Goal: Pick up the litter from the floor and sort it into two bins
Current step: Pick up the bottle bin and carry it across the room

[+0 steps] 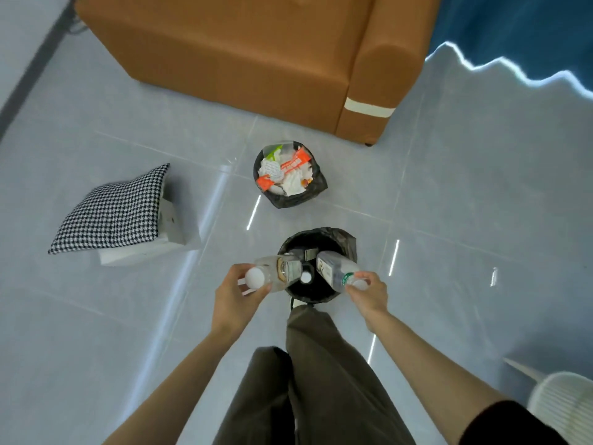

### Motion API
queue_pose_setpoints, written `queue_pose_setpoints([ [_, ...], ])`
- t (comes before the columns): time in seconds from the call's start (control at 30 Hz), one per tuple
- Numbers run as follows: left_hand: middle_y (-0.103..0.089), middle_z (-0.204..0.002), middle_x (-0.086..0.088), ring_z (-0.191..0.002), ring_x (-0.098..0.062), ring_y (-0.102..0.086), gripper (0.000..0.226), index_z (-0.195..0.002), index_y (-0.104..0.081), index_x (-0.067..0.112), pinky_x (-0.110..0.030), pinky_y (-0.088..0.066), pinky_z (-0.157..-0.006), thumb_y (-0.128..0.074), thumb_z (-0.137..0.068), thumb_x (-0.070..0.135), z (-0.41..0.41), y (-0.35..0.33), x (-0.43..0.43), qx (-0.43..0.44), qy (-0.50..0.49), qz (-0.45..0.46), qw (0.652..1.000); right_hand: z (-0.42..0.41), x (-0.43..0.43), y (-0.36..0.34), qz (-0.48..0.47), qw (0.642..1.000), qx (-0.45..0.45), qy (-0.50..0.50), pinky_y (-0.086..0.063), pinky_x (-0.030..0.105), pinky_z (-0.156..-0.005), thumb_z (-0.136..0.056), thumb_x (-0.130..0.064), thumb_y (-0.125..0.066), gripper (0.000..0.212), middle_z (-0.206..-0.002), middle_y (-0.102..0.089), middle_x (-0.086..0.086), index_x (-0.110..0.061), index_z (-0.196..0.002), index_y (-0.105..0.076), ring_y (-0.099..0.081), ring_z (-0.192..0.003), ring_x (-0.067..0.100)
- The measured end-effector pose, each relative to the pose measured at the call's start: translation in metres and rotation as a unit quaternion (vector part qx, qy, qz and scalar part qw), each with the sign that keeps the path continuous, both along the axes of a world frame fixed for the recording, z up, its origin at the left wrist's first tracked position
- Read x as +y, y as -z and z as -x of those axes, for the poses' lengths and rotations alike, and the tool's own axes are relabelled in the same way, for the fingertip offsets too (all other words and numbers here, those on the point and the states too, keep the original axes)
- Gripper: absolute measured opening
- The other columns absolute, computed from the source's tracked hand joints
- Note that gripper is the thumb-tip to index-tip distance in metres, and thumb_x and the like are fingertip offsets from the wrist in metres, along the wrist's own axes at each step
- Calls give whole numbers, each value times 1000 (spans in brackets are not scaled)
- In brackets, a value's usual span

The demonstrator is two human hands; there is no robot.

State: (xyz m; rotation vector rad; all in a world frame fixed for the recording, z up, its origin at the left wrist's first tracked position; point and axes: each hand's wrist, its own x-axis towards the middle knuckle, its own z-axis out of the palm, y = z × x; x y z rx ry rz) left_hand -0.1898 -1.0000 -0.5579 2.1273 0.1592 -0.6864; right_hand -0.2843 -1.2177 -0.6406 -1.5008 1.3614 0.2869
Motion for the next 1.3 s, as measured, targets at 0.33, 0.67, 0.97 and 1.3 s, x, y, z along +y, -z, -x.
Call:
queue_pose_setpoints([
  [0.33,-60,-108,6,-100,-20,-59,41,-103,-50,27,-25,-51,-81,-78,-75,19,-78,89,-29,44,51,-29,997,-58,9,84,1,997,49,57,-51,35,-91,-84,-5,-63,32,-123,-46,13,-16,-113,-56,-50,-95,21],
  [0.67,-59,-106,10,-96,-13,-59,44,-104,-50,28,-7,-42,-65,-79,-72,23,-139,180,-49,85,158,-45,983,-86,18,189,2,989,83,126,-44,35,-102,-94,-4,-48,40,-134,-52,9,-21,-129,-55,-51,-120,28],
  [0.97,-56,-106,9,-83,-4,-57,39,-114,-51,23,-5,-40,-58,-72,-81,25,-157,202,-77,96,235,-79,964,-67,29,193,4,960,115,254,-47,34,-93,-95,-11,-49,33,-135,-43,11,-16,-128,-54,-53,-111,28],
  [1.3,-55,-109,1,-95,-17,-56,39,-118,-48,19,-24,-42,-73,-67,-85,26,-126,232,-114,75,187,-70,977,3,49,191,-25,924,141,355,-42,21,-64,-97,-13,-45,33,-141,-40,7,-18,-130,-50,-43,-68,7],
])
